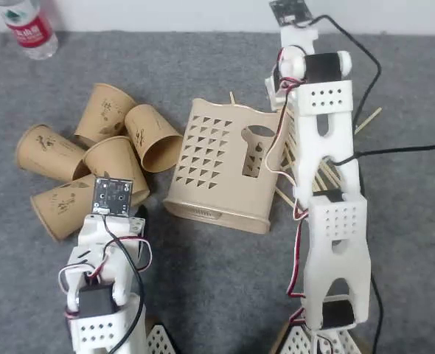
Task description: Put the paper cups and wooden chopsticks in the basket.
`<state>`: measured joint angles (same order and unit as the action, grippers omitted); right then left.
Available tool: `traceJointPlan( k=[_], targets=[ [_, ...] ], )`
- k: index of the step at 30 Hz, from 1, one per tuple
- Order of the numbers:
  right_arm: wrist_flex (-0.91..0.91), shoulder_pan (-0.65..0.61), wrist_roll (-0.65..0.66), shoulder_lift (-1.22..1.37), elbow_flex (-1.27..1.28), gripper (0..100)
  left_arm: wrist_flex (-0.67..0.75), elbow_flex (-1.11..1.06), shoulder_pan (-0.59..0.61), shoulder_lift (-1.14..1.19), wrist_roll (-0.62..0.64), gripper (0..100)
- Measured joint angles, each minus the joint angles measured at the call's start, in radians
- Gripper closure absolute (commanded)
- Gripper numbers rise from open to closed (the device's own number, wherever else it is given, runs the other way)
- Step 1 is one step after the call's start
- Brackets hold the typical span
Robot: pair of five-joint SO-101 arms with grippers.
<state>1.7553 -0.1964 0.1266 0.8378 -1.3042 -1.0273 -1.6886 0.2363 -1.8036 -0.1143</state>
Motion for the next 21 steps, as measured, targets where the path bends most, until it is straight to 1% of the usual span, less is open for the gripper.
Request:
traceJointPlan(
  k=[4,12,16,21],
  targets=[
    [0.0,0.0,0.0,0.038,0.043,82.0,0.0,0.0,0.0,0.0,0.0,83],
    [0.0,-0.086,0.0,0.04,0.043,82.1,0.0,0.0,0.0,0.0,0.0,83],
    [0.002,-0.087,0.0,0.014,0.049,82.1,0.0,0.0,0.0,0.0,0.0,83],
    [0.002,-0.087,-0.002,-0.046,0.212,82.1,0.0,0.0,0.0,0.0,0.0,83]
  ],
)
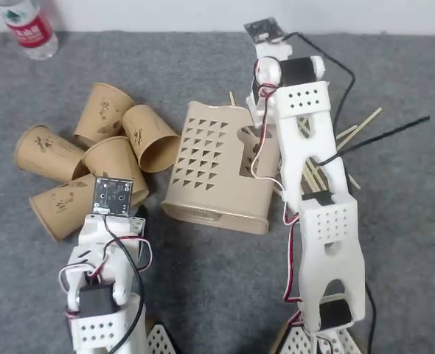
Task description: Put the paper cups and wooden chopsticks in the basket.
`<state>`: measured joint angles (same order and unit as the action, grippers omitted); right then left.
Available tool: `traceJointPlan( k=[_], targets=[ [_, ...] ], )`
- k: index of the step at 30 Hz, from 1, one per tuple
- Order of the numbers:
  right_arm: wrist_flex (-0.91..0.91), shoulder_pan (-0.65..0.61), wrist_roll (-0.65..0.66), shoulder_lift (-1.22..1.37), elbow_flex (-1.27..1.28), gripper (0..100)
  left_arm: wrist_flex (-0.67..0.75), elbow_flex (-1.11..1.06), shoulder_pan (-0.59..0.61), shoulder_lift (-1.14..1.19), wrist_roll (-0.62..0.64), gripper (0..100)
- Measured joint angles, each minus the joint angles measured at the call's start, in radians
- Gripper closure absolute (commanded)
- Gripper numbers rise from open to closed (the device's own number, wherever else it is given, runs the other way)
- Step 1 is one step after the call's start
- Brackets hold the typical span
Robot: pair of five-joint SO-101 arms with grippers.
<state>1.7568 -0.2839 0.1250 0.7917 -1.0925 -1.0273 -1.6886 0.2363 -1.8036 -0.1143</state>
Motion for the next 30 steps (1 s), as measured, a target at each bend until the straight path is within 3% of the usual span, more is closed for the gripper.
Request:
traceJointPlan(
  k=[12,15,18,21,23,30],
  targets=[
    [0.0,-0.012,0.003,-0.11,0.204,82.1,0.0,0.0,0.0,0.0,0.0,83],
    [0.0,-0.012,0.12,-0.137,0.218,82.1,0.0,0.0,0.0,0.0,0.0,83],
    [0.0,-0.009,0.334,-0.157,0.218,80.9,0.0,0.0,0.0,0.0,0.0,83],
    [0.0,-0.006,0.494,-0.175,0.218,72.0,0.0,0.0,0.0,0.0,0.0,83],
    [0.0,-0.009,0.528,-0.175,0.218,67.9,0.0,0.0,0.0,0.0,0.0,83],
    [0.0,-0.04,0.614,-0.175,0.218,67.6,0.0,0.0,0.0,0.0,0.0,83]
  ],
)
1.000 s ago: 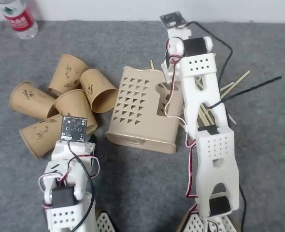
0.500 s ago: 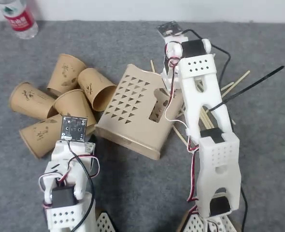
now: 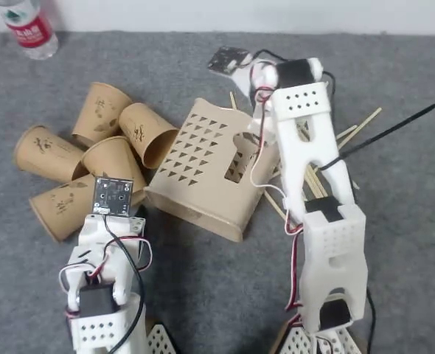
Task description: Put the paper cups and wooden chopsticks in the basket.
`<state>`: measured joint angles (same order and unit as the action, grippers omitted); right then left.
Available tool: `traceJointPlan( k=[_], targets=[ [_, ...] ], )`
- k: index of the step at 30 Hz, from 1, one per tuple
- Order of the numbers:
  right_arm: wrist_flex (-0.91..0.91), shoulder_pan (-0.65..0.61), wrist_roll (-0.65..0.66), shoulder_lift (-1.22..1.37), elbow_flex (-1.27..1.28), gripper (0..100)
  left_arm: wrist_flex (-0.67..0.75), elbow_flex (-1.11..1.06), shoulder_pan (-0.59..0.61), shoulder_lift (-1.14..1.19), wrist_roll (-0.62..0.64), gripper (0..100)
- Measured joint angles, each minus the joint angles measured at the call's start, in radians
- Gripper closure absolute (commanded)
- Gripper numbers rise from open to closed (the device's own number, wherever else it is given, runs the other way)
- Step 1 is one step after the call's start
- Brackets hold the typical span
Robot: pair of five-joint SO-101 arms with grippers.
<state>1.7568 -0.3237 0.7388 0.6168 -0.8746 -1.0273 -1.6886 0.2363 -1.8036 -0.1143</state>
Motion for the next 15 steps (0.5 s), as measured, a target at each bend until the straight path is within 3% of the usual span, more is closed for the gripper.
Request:
traceJointPlan(
  k=[8,13,15],
  targets=[
    [0.0,-0.097,0.017,0.0,0.0,67.7,0.0,0.0,0.0,0.0,0.0,83],
    [-0.009,-0.06,0.017,0.066,0.0,68.2,0.0,0.0,0.0,0.0,0.0,83],
    [-0.014,-0.031,0.015,0.098,0.0,72.9,0.0,0.0,0.0,0.0,0.0,83]
  ],
)
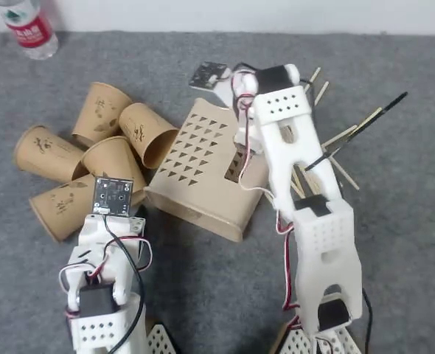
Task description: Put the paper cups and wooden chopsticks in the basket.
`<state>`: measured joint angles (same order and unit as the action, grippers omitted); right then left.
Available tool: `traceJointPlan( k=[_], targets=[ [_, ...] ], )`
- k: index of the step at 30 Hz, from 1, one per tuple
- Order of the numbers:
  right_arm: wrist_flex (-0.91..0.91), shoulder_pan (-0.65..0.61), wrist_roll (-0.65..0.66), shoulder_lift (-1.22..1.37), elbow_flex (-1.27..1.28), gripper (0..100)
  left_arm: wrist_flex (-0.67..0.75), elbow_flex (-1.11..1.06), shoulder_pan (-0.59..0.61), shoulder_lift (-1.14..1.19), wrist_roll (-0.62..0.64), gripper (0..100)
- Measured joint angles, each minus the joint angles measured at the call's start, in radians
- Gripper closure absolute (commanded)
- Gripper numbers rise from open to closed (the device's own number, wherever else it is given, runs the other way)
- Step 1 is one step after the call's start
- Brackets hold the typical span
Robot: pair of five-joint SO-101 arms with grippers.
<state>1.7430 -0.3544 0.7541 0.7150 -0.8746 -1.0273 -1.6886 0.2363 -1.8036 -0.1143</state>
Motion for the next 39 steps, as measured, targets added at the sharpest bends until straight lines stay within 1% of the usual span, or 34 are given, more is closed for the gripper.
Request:
traceJointPlan(
  k=[5,6,9,12,14,20,25,29,33,35,39],
  targets=[
    [-0.028,0.023,0.0,0.023,0.0,97.4,0.0,0.0,0.0,0.0,0.0,83],
    [-0.037,0.02,0.002,0.023,0.0,99.8,0.0,0.0,0.0,0.0,0.0,83],
    [-0.035,0.018,0.002,0.023,-0.025,95.8,0.0,0.0,0.0,0.0,0.0,83],
    [0.003,0.018,0.003,0.015,-0.1,99.4,0.0,0.0,0.0,0.0,0.0,83],
    [0.014,0.018,0.003,-0.012,-0.153,99.0,0.0,0.0,0.0,0.0,0.0,83],
    [0.014,0.005,0.003,-0.206,-0.192,99.2,0.0,0.0,0.0,0.0,0.0,83],
    [0.015,-0.097,0.003,-0.397,-0.193,99.2,0.0,0.0,0.0,0.0,0.0,83],
    [0.015,-0.232,-0.005,-0.526,-0.199,99.2,0.0,0.0,0.0,0.0,0.0,83],
    [0.015,-0.345,-0.075,-0.609,-0.18,99.2,0.0,0.0,0.0,0.0,0.0,83],
    [0.015,-0.368,-0.083,-0.655,-0.146,99.2,0.0,0.0,0.0,0.0,0.0,83],
    [0.015,-0.37,-0.091,-0.73,-0.048,99.2,0.0,0.0,0.0,0.0,0.0,83]
  ],
)
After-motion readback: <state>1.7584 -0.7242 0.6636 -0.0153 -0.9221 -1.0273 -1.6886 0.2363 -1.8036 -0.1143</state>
